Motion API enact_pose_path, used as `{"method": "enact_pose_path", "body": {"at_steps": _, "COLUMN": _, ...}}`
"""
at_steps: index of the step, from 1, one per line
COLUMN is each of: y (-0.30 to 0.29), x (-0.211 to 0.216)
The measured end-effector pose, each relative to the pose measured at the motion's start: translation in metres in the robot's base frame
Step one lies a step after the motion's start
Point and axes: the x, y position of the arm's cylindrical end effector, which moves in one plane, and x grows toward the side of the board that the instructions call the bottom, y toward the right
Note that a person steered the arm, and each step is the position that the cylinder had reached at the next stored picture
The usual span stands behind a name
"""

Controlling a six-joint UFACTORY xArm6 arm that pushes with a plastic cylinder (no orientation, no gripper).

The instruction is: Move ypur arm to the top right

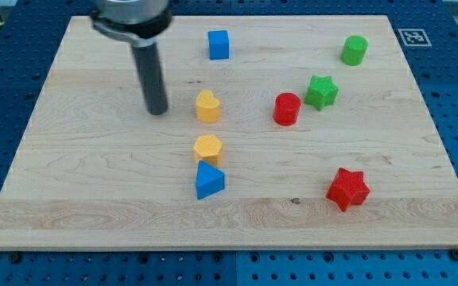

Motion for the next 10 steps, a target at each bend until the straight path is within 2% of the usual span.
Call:
{"method": "enact_pose_path", "body": {"at_steps": 1, "y": -0.056, "x": -0.003}}
{"method": "enact_pose_path", "body": {"at_steps": 3, "y": -0.07, "x": 0.0}}
{"method": "enact_pose_path", "body": {"at_steps": 4, "y": -0.096, "x": -0.055}}
{"method": "enact_pose_path", "body": {"at_steps": 5, "y": -0.1, "x": -0.128}}
{"method": "enact_pose_path", "body": {"at_steps": 6, "y": -0.073, "x": -0.195}}
{"method": "enact_pose_path", "body": {"at_steps": 7, "y": -0.042, "x": -0.226}}
{"method": "enact_pose_path", "body": {"at_steps": 8, "y": -0.023, "x": -0.226}}
{"method": "enact_pose_path", "body": {"at_steps": 10, "y": 0.072, "x": -0.226}}
